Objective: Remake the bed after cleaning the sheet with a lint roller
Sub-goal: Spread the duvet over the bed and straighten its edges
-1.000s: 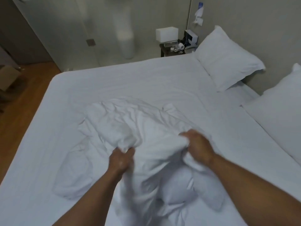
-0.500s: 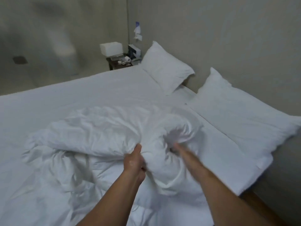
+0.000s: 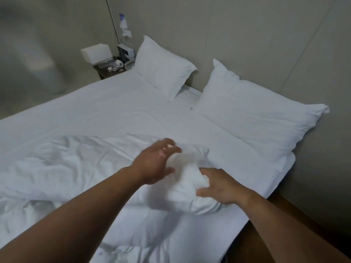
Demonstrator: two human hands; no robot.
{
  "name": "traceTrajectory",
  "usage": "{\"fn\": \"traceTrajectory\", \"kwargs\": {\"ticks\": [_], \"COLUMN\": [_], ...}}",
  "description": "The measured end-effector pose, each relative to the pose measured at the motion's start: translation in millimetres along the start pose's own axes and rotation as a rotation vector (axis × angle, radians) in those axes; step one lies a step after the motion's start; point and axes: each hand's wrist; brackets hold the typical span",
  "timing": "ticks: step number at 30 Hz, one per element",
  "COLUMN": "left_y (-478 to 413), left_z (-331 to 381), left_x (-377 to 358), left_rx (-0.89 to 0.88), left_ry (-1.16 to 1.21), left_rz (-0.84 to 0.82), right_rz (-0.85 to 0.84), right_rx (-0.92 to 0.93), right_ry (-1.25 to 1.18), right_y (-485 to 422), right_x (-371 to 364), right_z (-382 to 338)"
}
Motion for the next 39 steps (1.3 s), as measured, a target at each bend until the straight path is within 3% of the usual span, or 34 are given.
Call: {"fn": "traceTrajectory", "kwargs": {"ticks": [3,6,8,10,13,15,19,23,25,28,30,33,35,39], "left_y": [-81.3,-158.2,-193.6,-217.4,-260.9,-314.5,-418.0,-423.3,-383.4,-301.4,-245.9,-175.5,-122.9,-16.5], "left_z": [34.3,83.3,126.0,161.0,185.6,197.7,209.4,162.6,139.7,109.3,89.5,58.7,30.7,-49.6], "left_x": [-26.1,-52.4,-72.8,-90.6,-92.1,-79.8,-58.9,-120.8,-167.8,-215.4,-230.2,-223.9,-202.4,-128.2], "left_rx": [-0.094,-0.259,-0.334,-0.295,-0.203,-0.242,-0.221,0.007,0.100,0.095,0.128,0.259,0.357,0.572], "left_ry": [0.025,-0.194,-0.285,-0.269,-0.106,-0.280,-0.619,-0.649,-0.512,-0.377,-0.351,-0.286,-0.296,-0.507], "left_rz": [-0.419,-0.775,-0.927,-0.989,-0.822,-0.632,-0.294,-0.211,-0.240,-0.313,-0.348,-0.218,-0.168,-0.247], "right_rz": [-0.027,-0.053,-0.072,-0.077,-0.026,0.046,0.256,0.221,0.212,0.285,0.252,0.222,0.200,0.130], "right_rx": [0.092,0.113,0.114,0.072,-0.103,-0.234,-0.320,-0.417,-0.495,-0.601,-0.450,-0.003,0.212,0.299], "right_ry": [0.198,0.297,0.301,0.237,0.053,-0.069,-0.141,-0.106,-0.060,0.157,0.231,0.036,0.035,0.127], "right_y": [14.8,42.9,65.3,88.1,103.5,88.7,5.7,-67.7,-91.4,-114.4,-125.9,-124.2,-117.3,-123.4], "right_x": [42.4,82.2,105.6,128.6,160.8,181.3,218.7,201.9,165.9,113.8,70.6,-3.3,-45.0,-90.2], "right_z": [22.3,72.7,114.4,156.3,218.0,256.4,309.1,354.3,382.0,393.1,363.8,290.7,236.5,132.6]}}
Point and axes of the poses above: each hand's wrist, its own y-axis away from the middle knuckle, its own x-axis out of the back of the hand, z = x × y, and after that the axes turned 6 degrees about y, right-handed
